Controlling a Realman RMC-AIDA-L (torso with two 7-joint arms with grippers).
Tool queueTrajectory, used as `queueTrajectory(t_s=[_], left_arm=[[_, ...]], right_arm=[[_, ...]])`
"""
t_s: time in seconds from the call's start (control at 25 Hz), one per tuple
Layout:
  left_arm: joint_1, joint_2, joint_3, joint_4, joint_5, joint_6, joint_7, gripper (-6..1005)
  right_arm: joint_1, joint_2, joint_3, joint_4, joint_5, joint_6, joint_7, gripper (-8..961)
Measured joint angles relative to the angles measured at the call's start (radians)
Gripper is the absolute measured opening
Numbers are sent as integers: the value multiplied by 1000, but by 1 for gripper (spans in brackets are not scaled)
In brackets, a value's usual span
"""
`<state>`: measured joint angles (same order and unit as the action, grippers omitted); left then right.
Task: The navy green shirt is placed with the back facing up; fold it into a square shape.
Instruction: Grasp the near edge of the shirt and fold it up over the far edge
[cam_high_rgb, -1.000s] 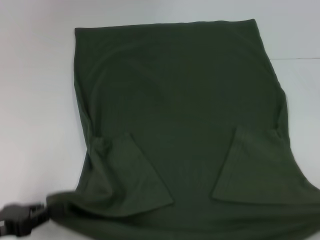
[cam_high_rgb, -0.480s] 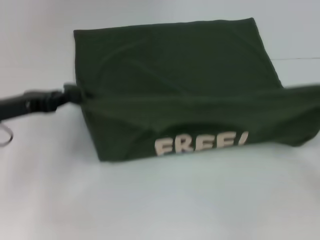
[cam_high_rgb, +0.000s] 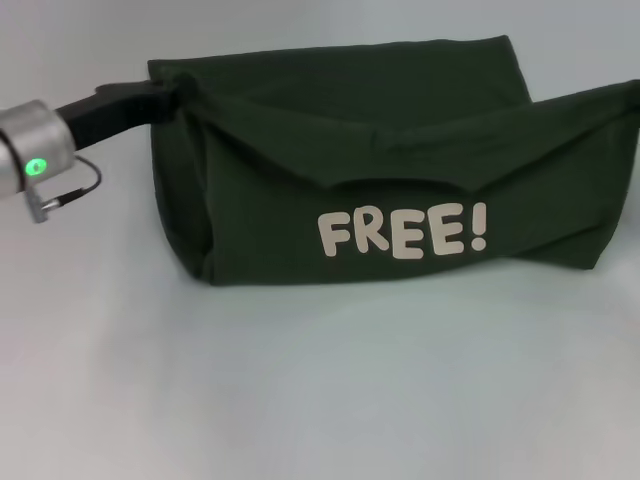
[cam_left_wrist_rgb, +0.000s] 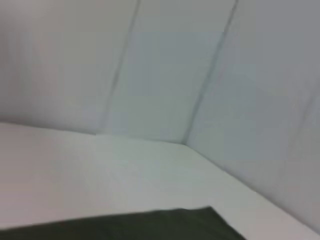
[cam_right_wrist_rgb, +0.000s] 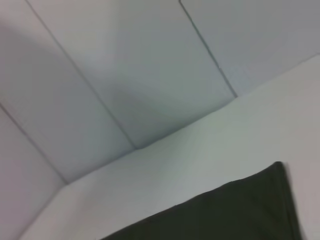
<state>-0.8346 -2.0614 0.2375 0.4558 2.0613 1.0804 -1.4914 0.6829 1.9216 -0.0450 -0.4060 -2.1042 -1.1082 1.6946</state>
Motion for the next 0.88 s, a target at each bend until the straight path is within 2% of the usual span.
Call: queueTrajectory(t_s=[0.04,0.08,0.24,0.52,0.72,0.88], left_arm=[[-16,-19,0,-30,-41,-86,84,14],[-16,-19,0,-30,-41,-86,84,14],[-29,-58,0,-67,-149,-210,238,14],[-30,-76,-1,-148,-251,-303,420,15],[-25,-95,-2,-174,-283,-331,500,18],[-22,-102,-5,-183,-285,-338,524,20]], right_arm=[[18,5,-2,17,5,43,-27,61],[32,11,-3,32,9,73,-50,62],[93,37,-7,84,29,208,-166,63],[143,92,-10,130,98,399,-349,64],[142,99,-10,168,143,447,-420,66],[136,106,-10,178,152,464,-438,67]])
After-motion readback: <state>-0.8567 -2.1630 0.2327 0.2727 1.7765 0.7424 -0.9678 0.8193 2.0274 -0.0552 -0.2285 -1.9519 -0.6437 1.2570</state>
